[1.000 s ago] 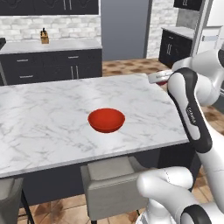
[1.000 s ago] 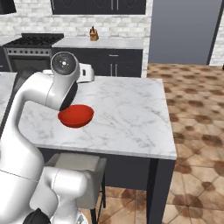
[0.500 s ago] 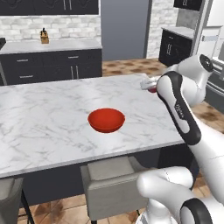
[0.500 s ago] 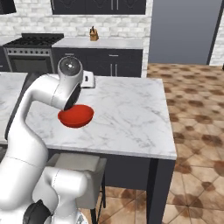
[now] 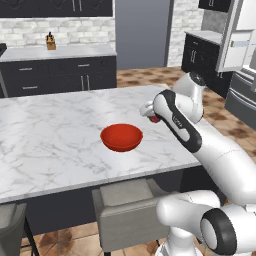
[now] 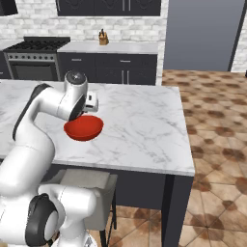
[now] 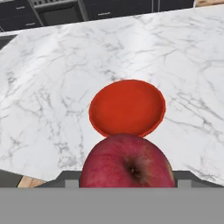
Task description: Retrieve the apple and banana from the fridge and place them into the bowl on the dining table.
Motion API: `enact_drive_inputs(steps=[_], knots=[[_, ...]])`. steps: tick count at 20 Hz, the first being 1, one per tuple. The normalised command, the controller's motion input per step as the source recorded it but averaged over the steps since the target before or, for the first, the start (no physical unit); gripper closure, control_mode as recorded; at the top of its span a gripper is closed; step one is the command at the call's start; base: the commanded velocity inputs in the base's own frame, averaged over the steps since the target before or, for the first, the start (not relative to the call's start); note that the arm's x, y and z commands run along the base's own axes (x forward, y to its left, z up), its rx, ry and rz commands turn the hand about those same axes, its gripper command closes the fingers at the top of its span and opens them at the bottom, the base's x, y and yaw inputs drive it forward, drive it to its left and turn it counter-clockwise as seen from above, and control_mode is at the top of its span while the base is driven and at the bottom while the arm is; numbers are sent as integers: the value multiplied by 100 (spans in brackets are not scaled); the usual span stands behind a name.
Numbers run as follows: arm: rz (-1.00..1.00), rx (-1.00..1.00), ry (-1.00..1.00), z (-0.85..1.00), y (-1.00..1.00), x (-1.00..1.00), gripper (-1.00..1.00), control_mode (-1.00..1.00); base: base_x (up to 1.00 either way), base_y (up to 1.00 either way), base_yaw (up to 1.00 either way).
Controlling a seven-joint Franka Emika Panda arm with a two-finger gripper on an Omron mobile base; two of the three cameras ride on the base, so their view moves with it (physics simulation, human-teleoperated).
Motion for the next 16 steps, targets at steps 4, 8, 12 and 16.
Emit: enact_drive_inputs(steps=[4, 8, 12, 16], knots=[[0, 0, 19, -66, 43, 34, 100, -100, 0, 0, 0], [0, 0, 10, -43, 36, 28, 100, -100, 0, 0, 0], [-4, -1, 0, -21, 25, 14, 100, -100, 0, 0, 0], [-5, -8, -10, -37, 12, 27, 100, -100, 0, 0, 0]])
